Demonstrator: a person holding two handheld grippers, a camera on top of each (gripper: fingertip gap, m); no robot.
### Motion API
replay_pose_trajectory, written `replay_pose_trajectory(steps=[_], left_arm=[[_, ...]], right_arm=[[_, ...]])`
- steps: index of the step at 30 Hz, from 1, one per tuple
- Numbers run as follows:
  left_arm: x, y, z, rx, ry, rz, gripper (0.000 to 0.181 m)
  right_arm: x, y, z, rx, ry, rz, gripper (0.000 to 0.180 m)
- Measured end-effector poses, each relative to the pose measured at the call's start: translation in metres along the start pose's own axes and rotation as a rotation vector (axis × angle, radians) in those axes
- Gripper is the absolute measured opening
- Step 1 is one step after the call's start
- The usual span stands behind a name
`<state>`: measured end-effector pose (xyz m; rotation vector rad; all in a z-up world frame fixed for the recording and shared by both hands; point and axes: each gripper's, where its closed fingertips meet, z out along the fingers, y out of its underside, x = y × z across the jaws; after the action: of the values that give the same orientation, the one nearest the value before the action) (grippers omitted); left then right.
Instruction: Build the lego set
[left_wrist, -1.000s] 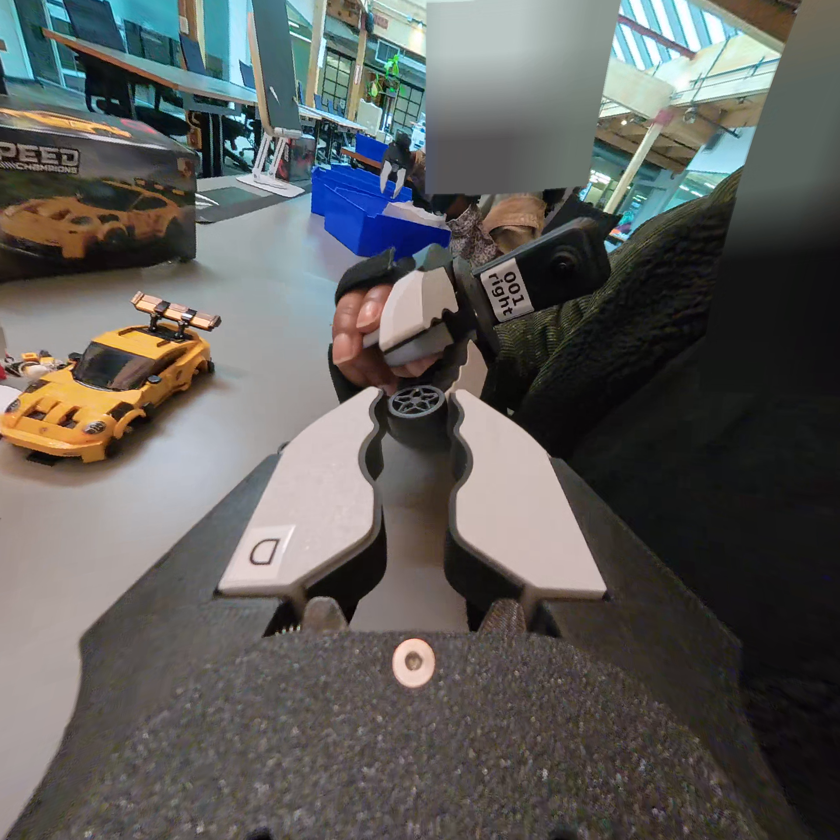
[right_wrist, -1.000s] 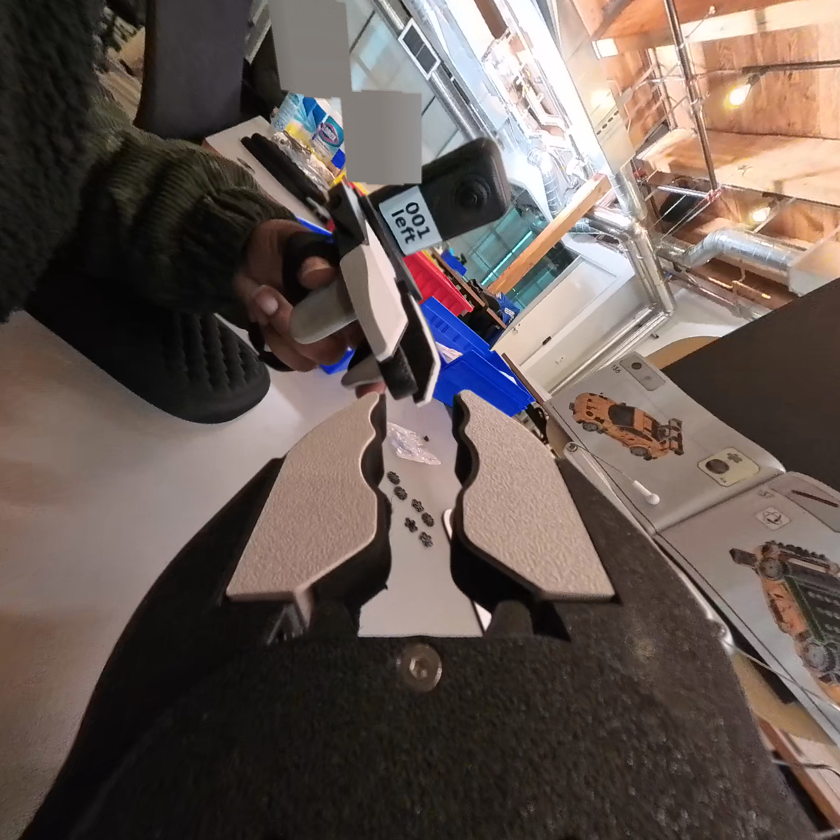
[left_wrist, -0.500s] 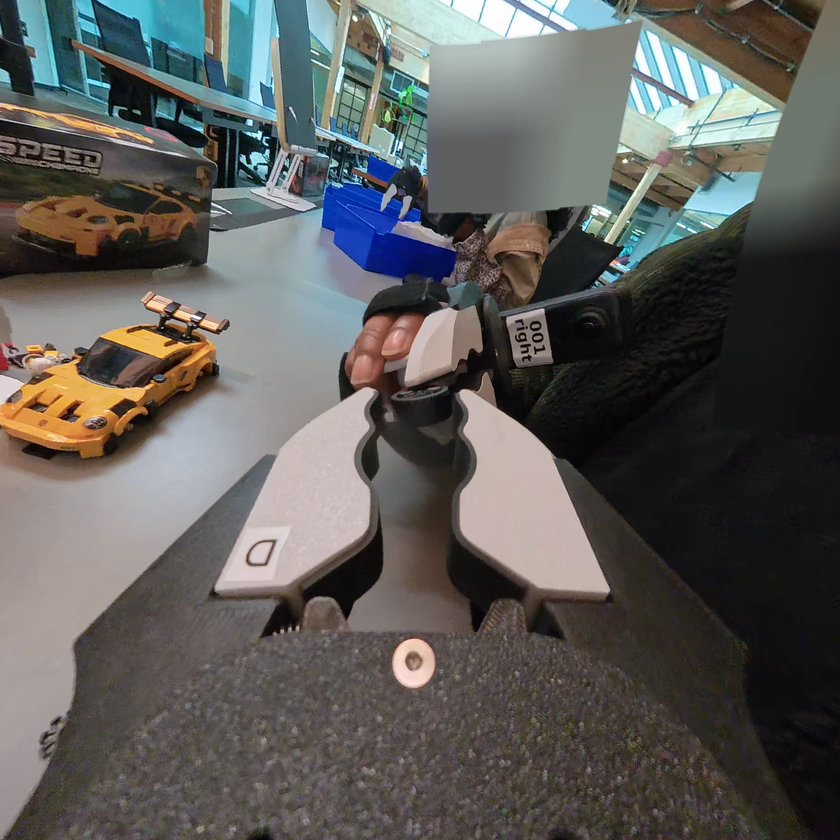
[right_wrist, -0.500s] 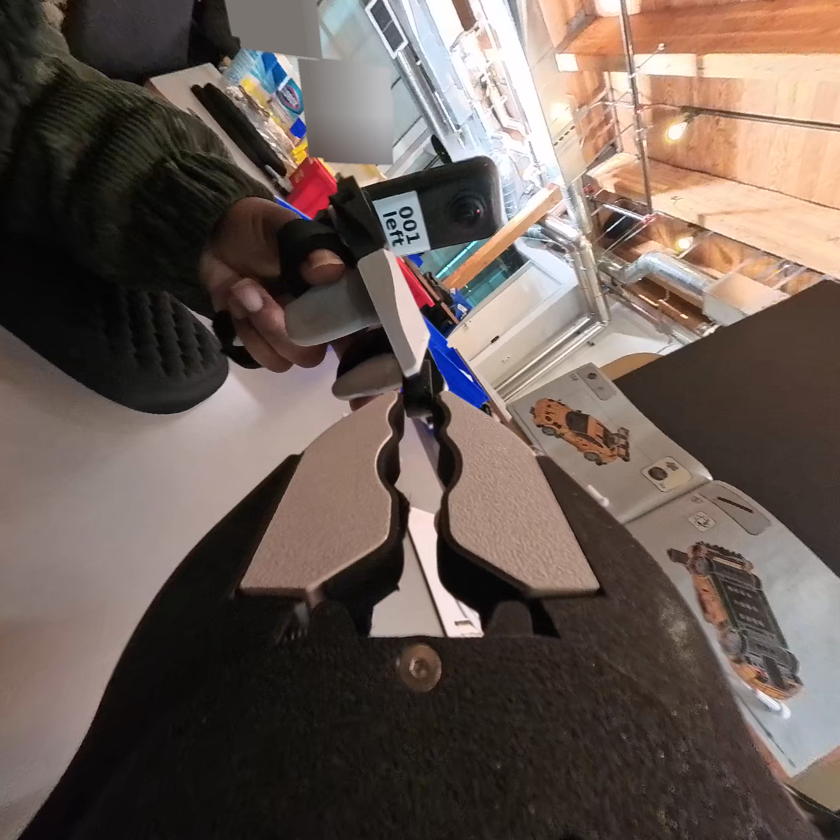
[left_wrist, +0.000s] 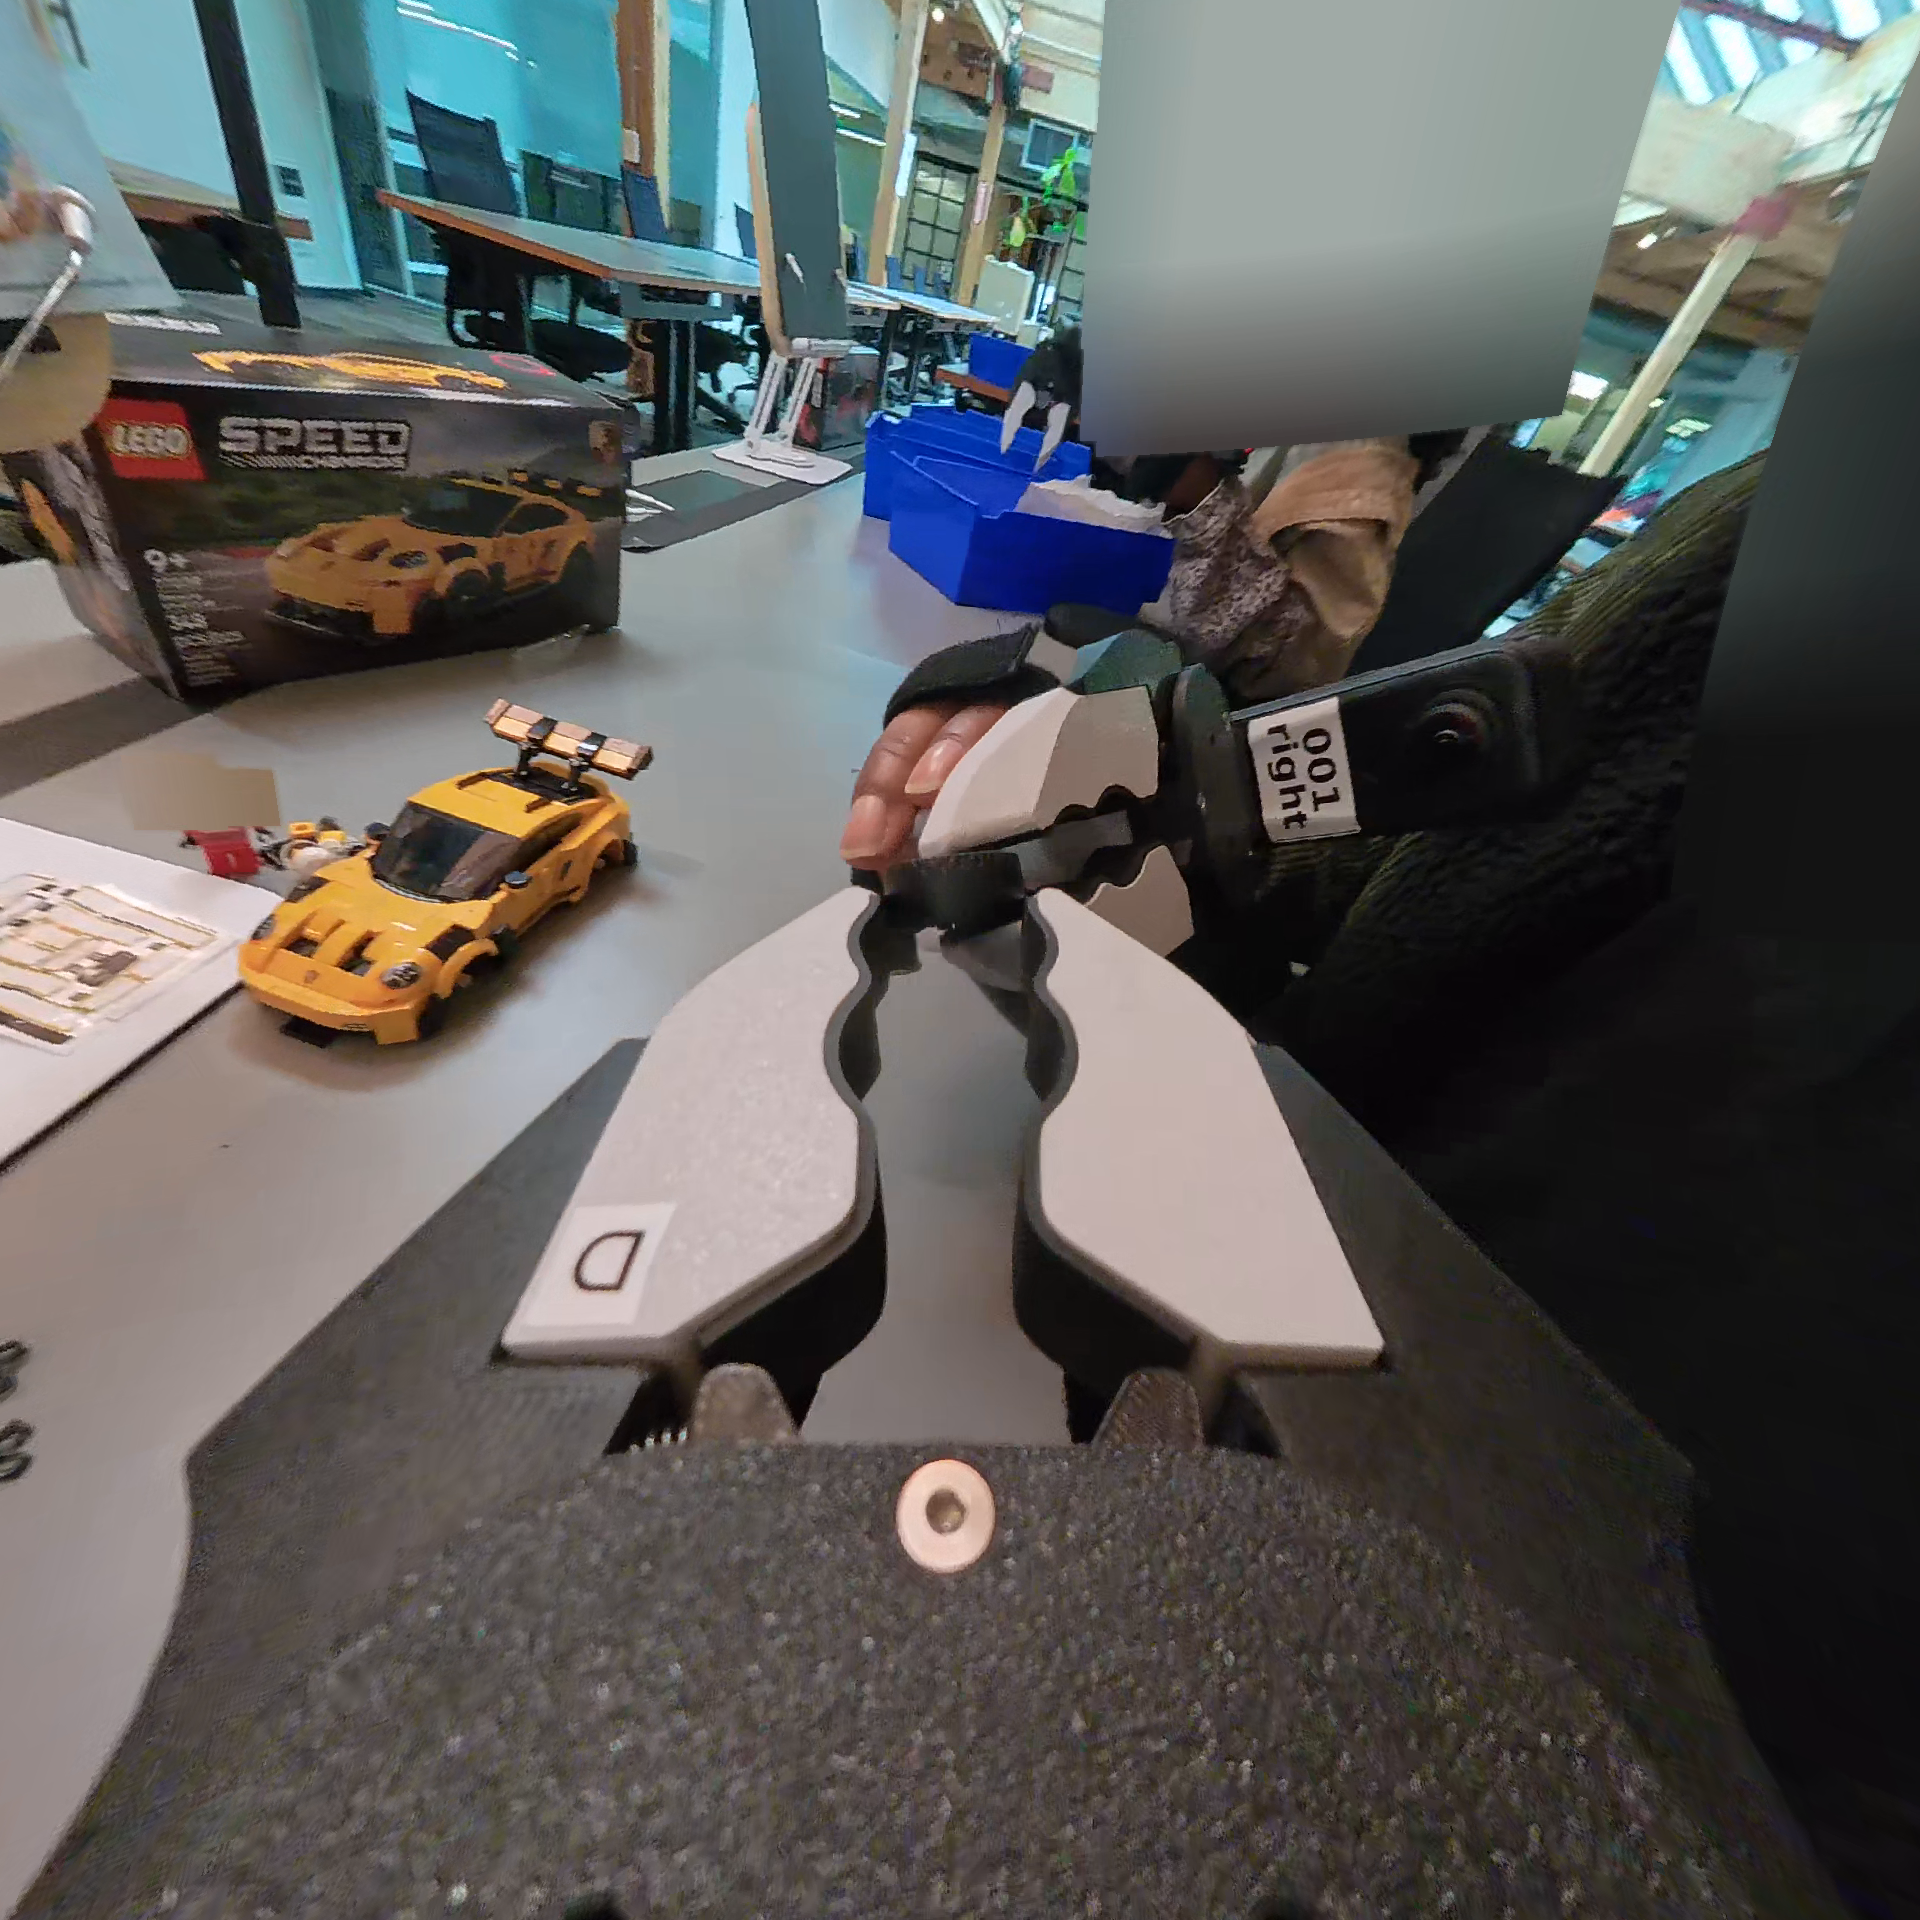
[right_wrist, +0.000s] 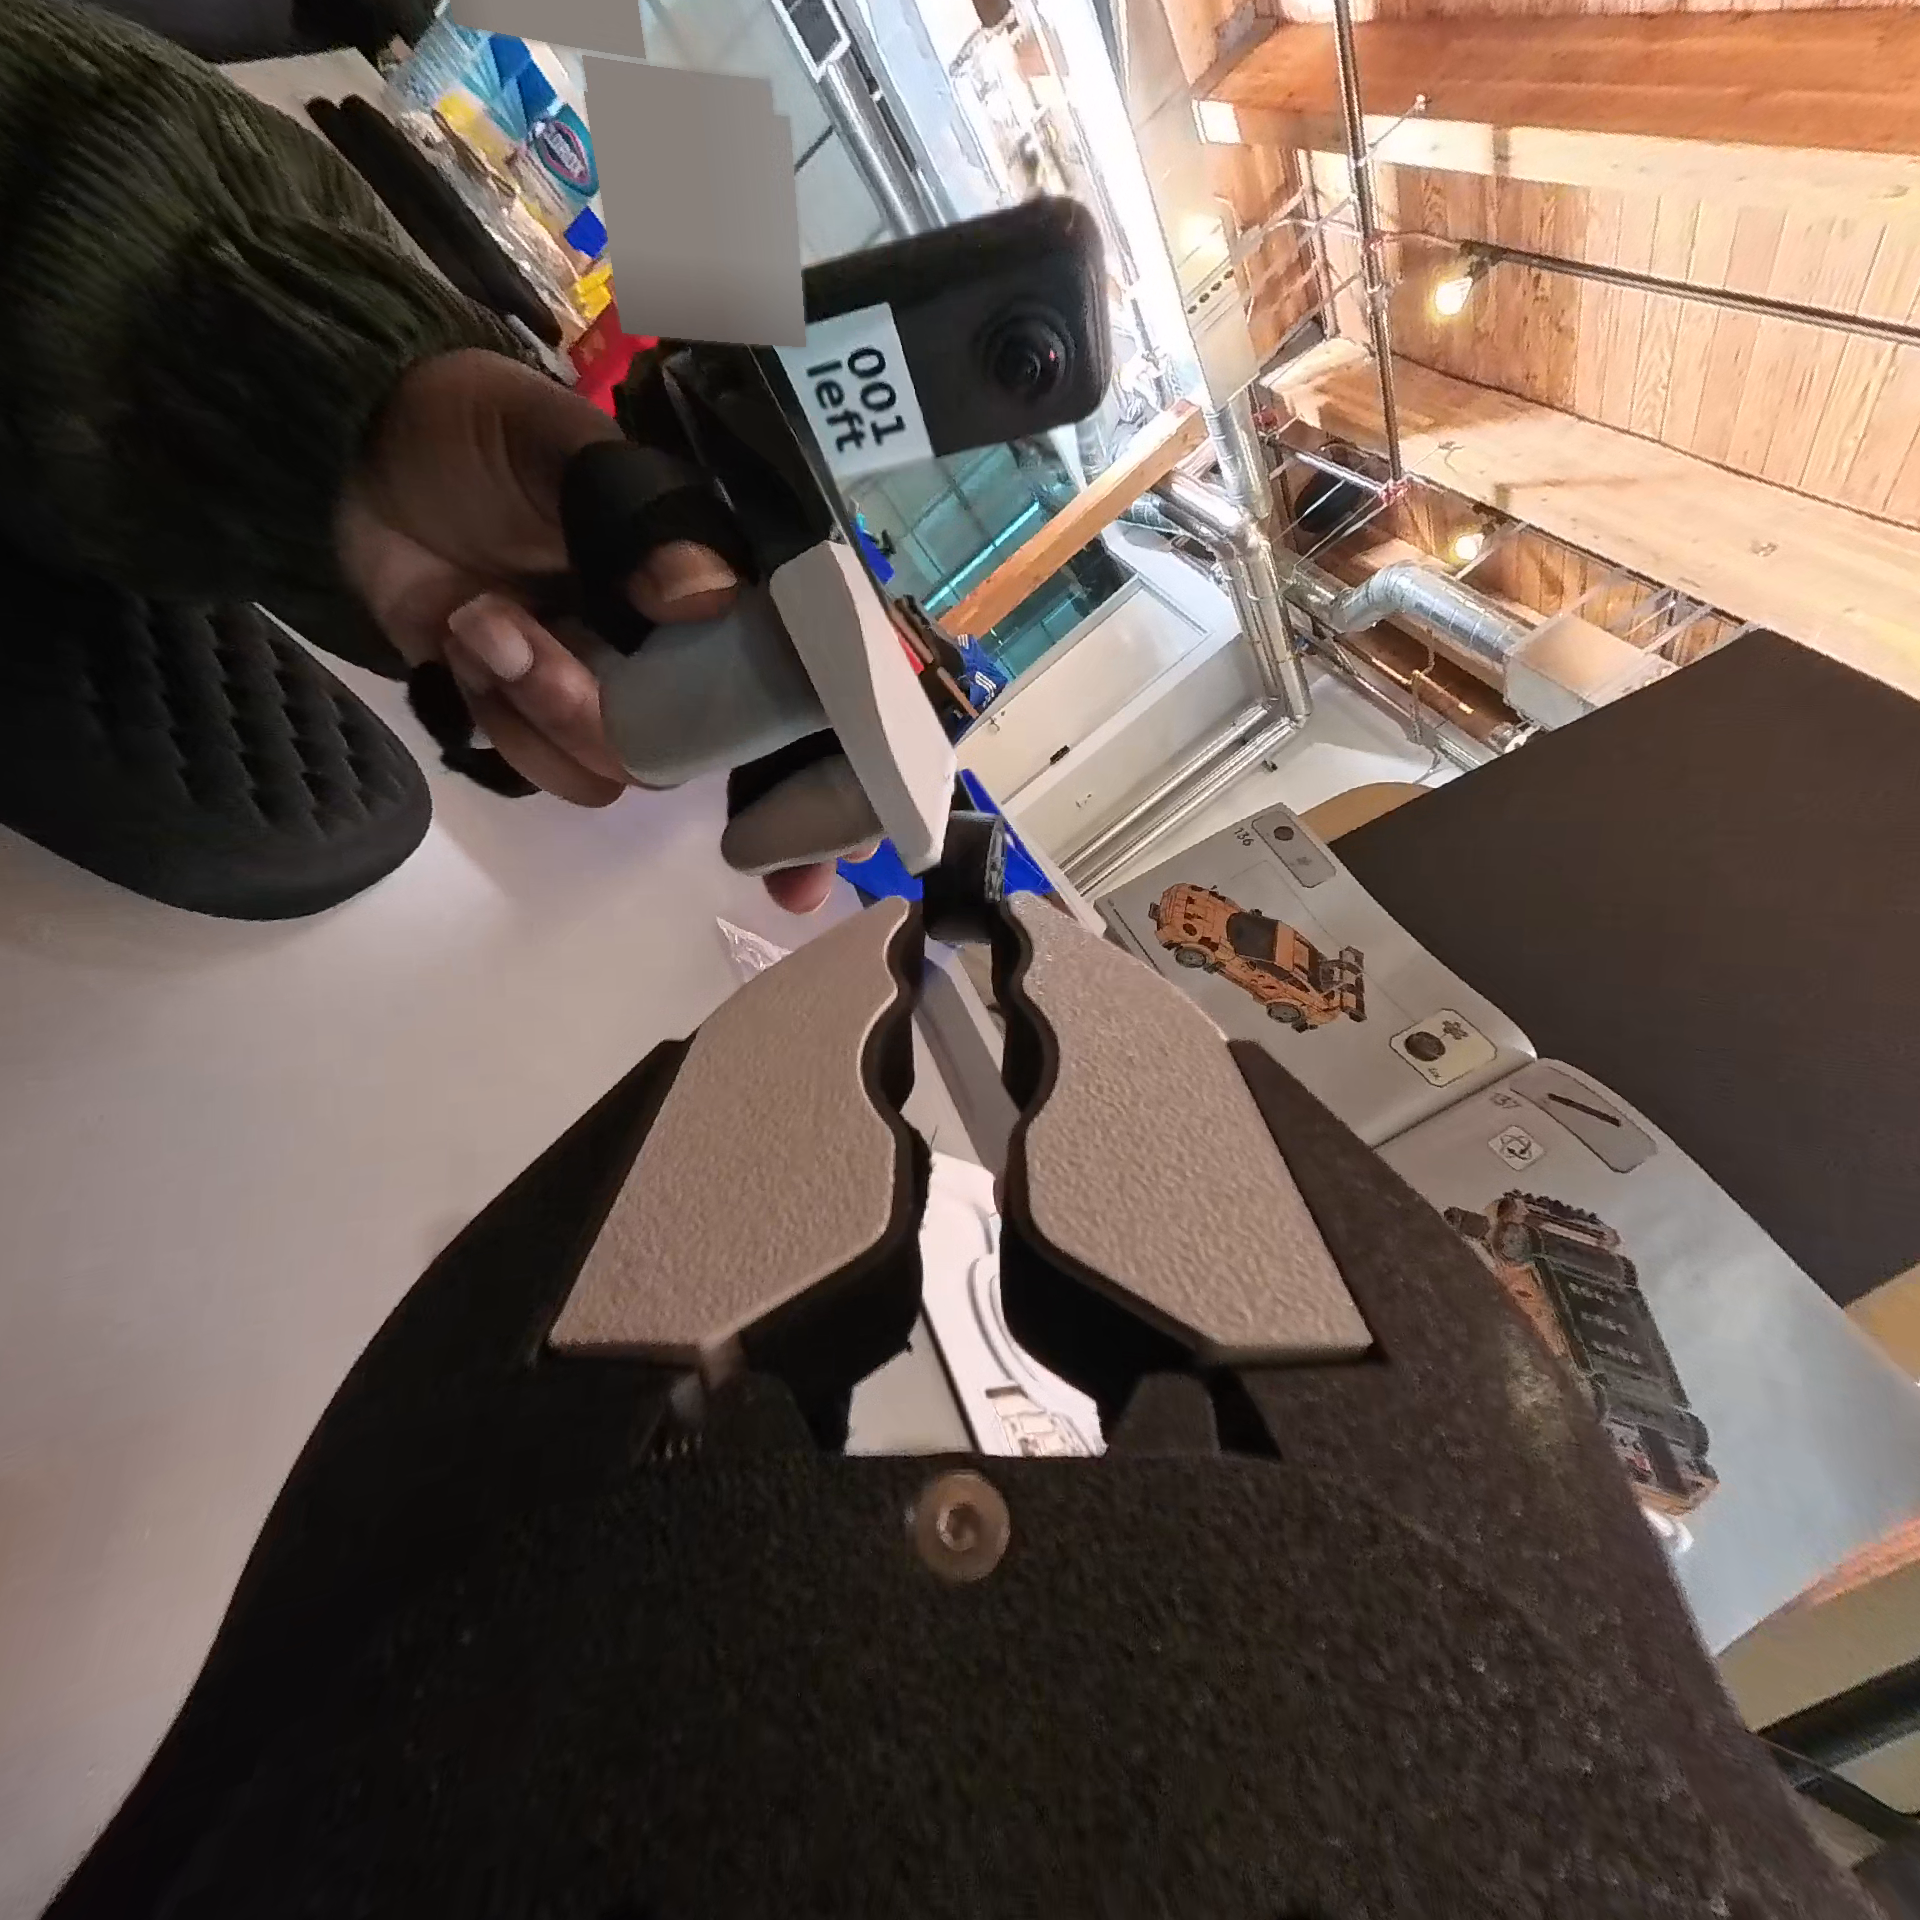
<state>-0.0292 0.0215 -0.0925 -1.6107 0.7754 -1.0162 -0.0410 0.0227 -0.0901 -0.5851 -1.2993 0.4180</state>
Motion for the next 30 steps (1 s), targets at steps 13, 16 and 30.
replay_pose_trajectory(steps=[13,16,30], left_arm=[[-0.007,0.005,-0.001,-0.032,-0.078,0.113,0.024],[-0.008,0.006,0.0,-0.034,-0.089,0.124,0.024],[-0.013,0.011,-0.001,-0.067,-0.142,0.202,0.024]], right_arm=[[-0.006,0.007,0.001,-0.021,-0.057,0.093,0.012],[-0.006,0.008,0.001,-0.022,-0.066,0.119,0.012],[-0.011,0.015,0.001,-0.031,-0.128,0.255,0.009]])
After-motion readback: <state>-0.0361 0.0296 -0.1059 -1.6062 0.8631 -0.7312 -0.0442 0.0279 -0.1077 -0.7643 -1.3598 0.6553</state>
